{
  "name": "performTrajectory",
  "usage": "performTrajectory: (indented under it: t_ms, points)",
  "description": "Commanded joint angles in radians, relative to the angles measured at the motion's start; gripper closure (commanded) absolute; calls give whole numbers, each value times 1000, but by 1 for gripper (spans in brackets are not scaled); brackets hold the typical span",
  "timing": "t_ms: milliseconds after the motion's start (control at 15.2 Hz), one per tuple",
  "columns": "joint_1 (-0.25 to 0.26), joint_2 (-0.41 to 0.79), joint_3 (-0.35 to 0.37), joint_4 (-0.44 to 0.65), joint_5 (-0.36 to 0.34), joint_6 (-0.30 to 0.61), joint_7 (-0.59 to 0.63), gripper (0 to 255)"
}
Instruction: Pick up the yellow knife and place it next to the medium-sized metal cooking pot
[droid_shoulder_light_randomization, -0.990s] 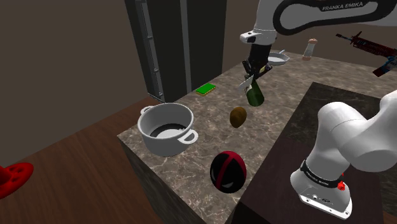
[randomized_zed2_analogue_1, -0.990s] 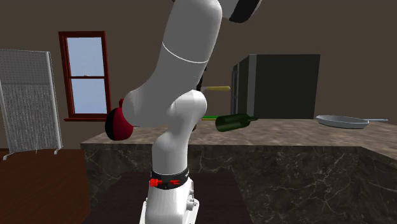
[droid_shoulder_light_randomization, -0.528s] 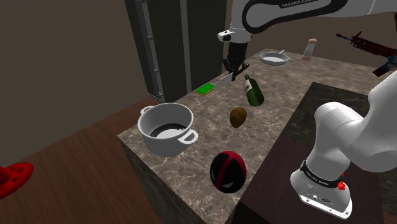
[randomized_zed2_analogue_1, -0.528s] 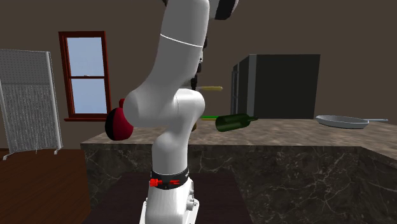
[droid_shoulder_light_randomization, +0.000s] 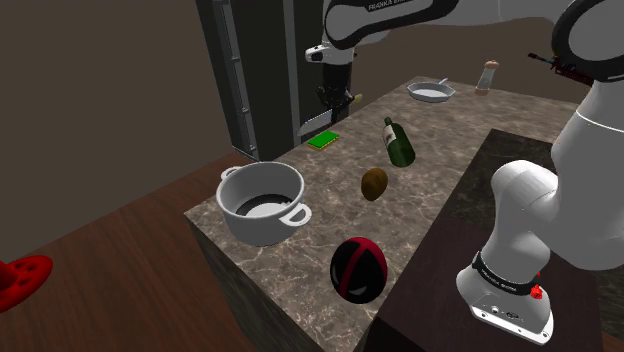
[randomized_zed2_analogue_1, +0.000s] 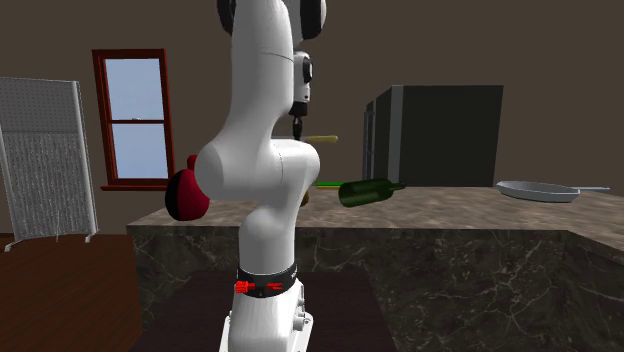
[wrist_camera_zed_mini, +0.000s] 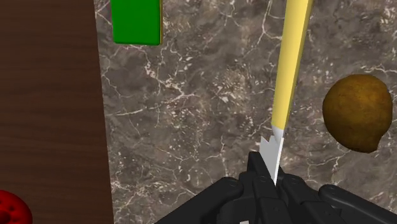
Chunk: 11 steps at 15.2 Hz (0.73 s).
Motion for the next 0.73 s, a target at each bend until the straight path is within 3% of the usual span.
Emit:
performTrajectory:
  t_ms: [0, 198, 330, 660]
  points:
    - [-12, 126, -18, 101, 101, -21, -52, 255]
    - [-79, 296, -2, 266, 228, -76, -103, 255]
    - [-152, 424, 25, 420, 313, -135, -121, 255]
    - [-142, 421, 33, 349, 313, -67, -128, 255]
